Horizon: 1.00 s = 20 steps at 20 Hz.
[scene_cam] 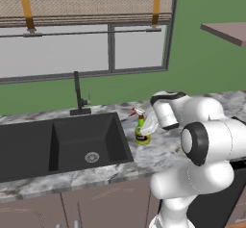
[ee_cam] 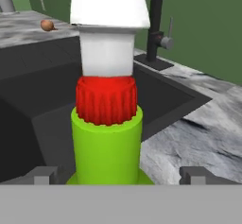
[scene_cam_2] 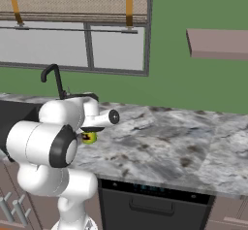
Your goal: Open the cabinet. Pick the spray and place it next to the sink. Then close the cabinet.
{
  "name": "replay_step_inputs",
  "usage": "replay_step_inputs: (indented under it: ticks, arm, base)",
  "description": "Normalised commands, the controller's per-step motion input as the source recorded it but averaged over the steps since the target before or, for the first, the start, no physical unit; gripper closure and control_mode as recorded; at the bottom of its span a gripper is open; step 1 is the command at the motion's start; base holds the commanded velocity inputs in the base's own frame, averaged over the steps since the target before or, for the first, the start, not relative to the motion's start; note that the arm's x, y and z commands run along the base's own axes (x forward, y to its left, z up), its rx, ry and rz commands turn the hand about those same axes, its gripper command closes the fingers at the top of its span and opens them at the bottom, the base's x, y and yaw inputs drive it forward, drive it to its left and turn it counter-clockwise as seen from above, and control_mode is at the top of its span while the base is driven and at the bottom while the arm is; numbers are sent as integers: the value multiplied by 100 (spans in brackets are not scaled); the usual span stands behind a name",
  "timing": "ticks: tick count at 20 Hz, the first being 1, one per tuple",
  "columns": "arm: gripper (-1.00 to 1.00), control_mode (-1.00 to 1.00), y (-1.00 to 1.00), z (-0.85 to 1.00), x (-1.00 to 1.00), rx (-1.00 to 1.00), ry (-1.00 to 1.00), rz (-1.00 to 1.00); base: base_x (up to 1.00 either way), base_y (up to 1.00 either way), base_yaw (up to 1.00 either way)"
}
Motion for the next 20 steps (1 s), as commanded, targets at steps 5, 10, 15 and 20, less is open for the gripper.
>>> replay_step_inputs:
  ticks: [5,10,15,20]
  arm:
    - [-100,-100,-14,0,0,0,0,0]
    - [-100,-100,0,0,-19,0,0,0]
    - [-100,-100,0,0,-28,0,0,0]
    - [-100,-100,0,0,-4,0,0,0]
  base:
    - [0,0,0]
    - [0,0,0]
    - [0,0,0]
    - [0,0,0]
